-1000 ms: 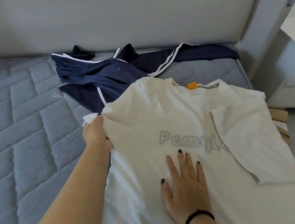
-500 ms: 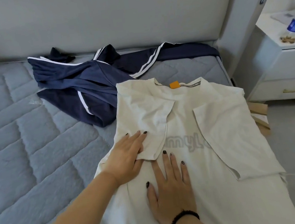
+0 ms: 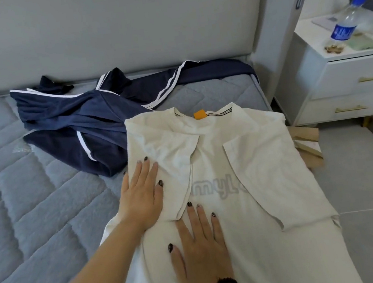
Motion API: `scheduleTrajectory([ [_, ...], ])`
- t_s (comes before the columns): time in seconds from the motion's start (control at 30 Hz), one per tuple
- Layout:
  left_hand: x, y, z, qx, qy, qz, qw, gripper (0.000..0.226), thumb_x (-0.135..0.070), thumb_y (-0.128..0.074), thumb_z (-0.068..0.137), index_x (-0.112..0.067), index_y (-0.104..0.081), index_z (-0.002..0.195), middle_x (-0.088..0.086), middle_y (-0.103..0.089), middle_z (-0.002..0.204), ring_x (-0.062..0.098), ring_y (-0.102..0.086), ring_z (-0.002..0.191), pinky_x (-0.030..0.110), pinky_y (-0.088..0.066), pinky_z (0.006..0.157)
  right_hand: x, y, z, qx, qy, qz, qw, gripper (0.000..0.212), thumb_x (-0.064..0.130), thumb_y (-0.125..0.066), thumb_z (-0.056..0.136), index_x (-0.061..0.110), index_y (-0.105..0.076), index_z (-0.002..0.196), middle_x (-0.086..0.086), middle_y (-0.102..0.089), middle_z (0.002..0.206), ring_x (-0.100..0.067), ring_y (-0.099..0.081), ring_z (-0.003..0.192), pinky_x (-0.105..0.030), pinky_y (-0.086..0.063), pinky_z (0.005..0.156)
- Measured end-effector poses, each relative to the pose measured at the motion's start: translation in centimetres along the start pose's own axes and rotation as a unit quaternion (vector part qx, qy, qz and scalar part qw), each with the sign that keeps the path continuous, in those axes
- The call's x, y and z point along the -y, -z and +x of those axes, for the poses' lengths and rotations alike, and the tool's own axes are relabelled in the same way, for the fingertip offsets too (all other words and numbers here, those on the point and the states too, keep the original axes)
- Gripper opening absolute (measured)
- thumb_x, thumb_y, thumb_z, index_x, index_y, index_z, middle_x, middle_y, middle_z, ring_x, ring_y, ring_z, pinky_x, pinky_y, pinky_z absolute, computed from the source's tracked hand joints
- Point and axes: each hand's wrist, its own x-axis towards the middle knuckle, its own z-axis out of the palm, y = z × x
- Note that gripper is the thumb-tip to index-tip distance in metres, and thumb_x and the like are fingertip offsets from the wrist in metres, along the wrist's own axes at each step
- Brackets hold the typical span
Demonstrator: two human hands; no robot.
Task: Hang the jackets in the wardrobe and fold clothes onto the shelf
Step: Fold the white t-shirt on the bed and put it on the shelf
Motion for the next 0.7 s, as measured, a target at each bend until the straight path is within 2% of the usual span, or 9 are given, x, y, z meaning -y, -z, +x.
scheduleTrajectory([
  [0.07,0.5,-0.8,0.1,-0.009,-0.002,0.024,1.000,0.065,-0.046,0.000,0.094,-0.026,0.003,0.156,-0.007,0.009,0.163,0.012,0.011,0.150,0.039,0.007,0.121,-0.5,0.3,-0.3,-0.035,0.010,0.097,0.995,0.044,0.041,-0.044,0.081,0.021,-0.074,0.107,-0.002,-0.062,0.129,-0.022,-0.056,0.122,-0.042,-0.035,0.102],
  [0.13,0.9,-1.2,0.3,-0.016,-0.017,0.041,0.999,0.068,-0.049,0.005,0.090,-0.027,0.006,0.155,-0.006,0.010,0.163,0.012,0.012,0.149,0.039,0.008,0.120,-2.0,1.7,0.5,-0.084,-0.002,0.280,0.956,0.036,0.036,-0.043,0.087,0.017,-0.074,0.090,0.006,-0.061,0.126,-0.012,-0.052,0.126,-0.035,-0.042,0.104],
  [0.2,0.8,-1.2,0.3,-0.023,-0.013,0.053,0.998,0.069,-0.050,0.003,0.091,-0.028,0.001,0.156,-0.004,0.006,0.164,0.014,0.010,0.150,0.039,0.006,0.120,-5.3,4.7,2.7,-0.093,-0.001,0.365,0.926,0.035,0.031,-0.042,0.091,0.010,-0.069,0.089,0.007,-0.057,0.123,-0.006,-0.047,0.125,-0.027,-0.040,0.104],
  [0.33,-0.2,-0.7,-0.1,-0.026,0.000,0.041,0.999,0.072,-0.050,0.000,0.089,-0.027,-0.010,0.156,0.000,-0.003,0.164,0.017,0.003,0.151,0.040,0.002,0.121,-13.7,9.7,9.6,-0.221,0.049,0.207,0.952,0.016,0.006,-0.053,0.086,0.003,-0.068,0.087,-0.011,-0.061,0.116,-0.024,-0.053,0.115,-0.036,-0.043,0.097],
  [0.4,-0.6,-0.1,-0.1,-0.002,0.009,0.066,0.998,0.074,-0.050,0.002,0.087,-0.026,-0.010,0.156,0.000,-0.007,0.164,0.017,-0.002,0.151,0.040,-0.003,0.121,-17.1,9.9,12.8,-0.152,0.023,0.096,0.983,0.025,-0.003,-0.053,0.083,0.004,-0.066,0.103,-0.017,-0.051,0.131,-0.034,-0.043,0.128,-0.048,-0.038,0.102],
  [0.47,-0.7,1.0,0.5,0.007,0.001,0.104,0.995,0.078,-0.051,-0.003,0.086,-0.020,-0.028,0.154,0.004,-0.037,0.155,0.022,-0.038,0.140,0.043,-0.028,0.112,-19.4,8.6,14.9,-0.019,-0.009,-0.044,0.999,0.048,0.002,-0.048,0.084,0.015,-0.049,0.130,-0.016,-0.023,0.151,-0.036,-0.012,0.143,-0.049,-0.016,0.115],
  [0.53,-1.5,2.6,2.3,-0.001,-0.025,0.189,0.982,0.079,-0.049,-0.001,0.087,-0.019,-0.059,0.131,0.000,-0.070,0.112,0.022,-0.065,0.091,0.039,-0.039,0.081,-20.3,6.5,16.2,0.082,-0.021,-0.126,0.988,0.058,0.009,-0.040,0.088,0.022,-0.028,0.143,-0.012,-0.009,0.155,-0.033,0.002,0.145,-0.048,-0.004,0.117],
  [0.63,-2.1,4.3,7.8,-0.027,-0.011,0.251,0.967,0.060,-0.045,-0.007,0.100,-0.028,-0.056,0.070,-0.004,-0.065,0.065,0.020,-0.050,0.057,0.035,-0.036,0.071,-20.4,4.4,17.4,0.033,-0.002,-0.146,0.989,0.044,0.017,-0.036,0.090,0.023,-0.036,0.133,-0.008,-0.038,0.134,-0.029,-0.032,0.124,-0.042,-0.026,0.099],
  [0.7,-1.8,4.6,11.1,-0.088,-0.012,0.180,0.980,0.052,-0.036,-0.034,0.102,-0.016,-0.057,0.060,0.004,-0.061,0.062,0.027,-0.050,0.059,0.040,-0.044,0.069,-21.1,4.7,18.6,-0.022,0.031,-0.155,0.987,0.029,0.024,-0.036,0.089,0.022,-0.046,0.116,-0.003,-0.046,0.114,-0.026,-0.041,0.103,-0.038,-0.029,0.083],
])
